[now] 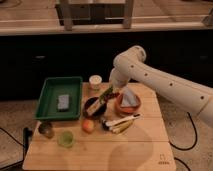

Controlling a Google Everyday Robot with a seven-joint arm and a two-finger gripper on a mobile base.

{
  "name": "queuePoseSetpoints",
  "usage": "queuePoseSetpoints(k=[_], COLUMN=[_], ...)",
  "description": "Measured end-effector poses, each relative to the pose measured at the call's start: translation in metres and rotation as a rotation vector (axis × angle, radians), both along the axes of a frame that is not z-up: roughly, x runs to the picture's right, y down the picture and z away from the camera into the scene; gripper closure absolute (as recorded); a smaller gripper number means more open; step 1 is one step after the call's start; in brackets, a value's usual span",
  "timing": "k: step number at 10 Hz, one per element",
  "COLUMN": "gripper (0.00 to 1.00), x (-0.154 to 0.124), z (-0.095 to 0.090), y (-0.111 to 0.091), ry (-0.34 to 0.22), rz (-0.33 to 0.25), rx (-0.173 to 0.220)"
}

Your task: Place pepper in plastic cup

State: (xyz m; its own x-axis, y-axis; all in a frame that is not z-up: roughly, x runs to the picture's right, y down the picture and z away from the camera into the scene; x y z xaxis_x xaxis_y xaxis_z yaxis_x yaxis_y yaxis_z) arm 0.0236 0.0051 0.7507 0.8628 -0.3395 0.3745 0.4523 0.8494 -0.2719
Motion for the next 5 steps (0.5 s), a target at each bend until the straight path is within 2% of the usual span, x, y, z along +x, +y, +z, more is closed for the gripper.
queuePoseSetpoints(k=[1, 5], gripper=[0.98, 0.98], x=[-0.026, -0.092], z=[-0.007, -0.027], y=[0.009, 0.038], ry=[-0.048, -0.194], rz=[-0.064, -0.235], rx=[-0.016, -0.082])
